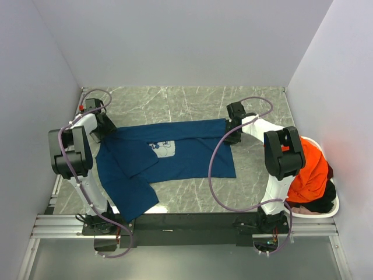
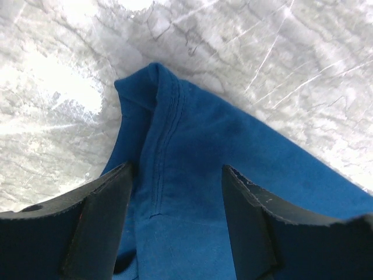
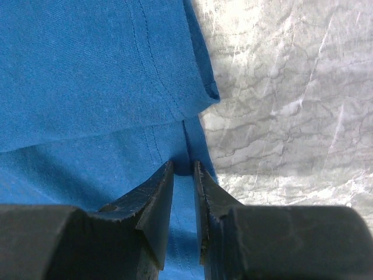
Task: Fold and stack the t-shirts
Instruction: Fold the tshirt
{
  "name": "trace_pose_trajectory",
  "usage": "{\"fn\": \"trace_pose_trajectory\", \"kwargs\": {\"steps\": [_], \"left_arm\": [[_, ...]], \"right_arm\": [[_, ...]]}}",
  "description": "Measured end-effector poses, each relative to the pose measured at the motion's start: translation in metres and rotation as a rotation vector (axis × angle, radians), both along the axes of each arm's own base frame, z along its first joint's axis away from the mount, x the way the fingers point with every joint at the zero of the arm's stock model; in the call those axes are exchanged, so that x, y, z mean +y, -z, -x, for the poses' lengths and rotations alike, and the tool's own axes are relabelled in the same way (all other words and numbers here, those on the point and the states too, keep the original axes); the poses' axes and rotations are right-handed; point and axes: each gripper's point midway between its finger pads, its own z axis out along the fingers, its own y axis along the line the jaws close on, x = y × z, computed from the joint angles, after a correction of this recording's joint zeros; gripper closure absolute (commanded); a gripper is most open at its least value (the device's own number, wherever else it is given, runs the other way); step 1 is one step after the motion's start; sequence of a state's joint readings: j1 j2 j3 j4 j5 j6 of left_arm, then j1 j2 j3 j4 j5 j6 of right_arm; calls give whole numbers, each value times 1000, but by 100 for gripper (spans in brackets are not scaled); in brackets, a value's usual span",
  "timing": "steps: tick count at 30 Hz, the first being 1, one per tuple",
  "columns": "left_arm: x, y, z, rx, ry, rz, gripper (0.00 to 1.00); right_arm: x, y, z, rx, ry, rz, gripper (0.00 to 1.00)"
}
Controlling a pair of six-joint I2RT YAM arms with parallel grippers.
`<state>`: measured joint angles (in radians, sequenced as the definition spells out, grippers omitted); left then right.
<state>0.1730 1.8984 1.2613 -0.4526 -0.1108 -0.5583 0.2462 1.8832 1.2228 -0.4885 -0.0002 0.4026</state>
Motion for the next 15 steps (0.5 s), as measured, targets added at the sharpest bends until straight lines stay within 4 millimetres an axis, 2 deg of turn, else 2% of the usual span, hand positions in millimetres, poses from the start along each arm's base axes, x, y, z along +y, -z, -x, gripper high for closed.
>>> {"fn": "trace_pose_trajectory", "kwargs": {"steps": [3, 15], "left_arm": [[1, 1, 0, 2, -2, -6, 32], [3, 1, -3, 1, -5, -12, 32]], "right_arm": [[0, 0, 0, 0, -1, 1, 79], [3, -5, -2, -3, -10, 1, 78]]}}
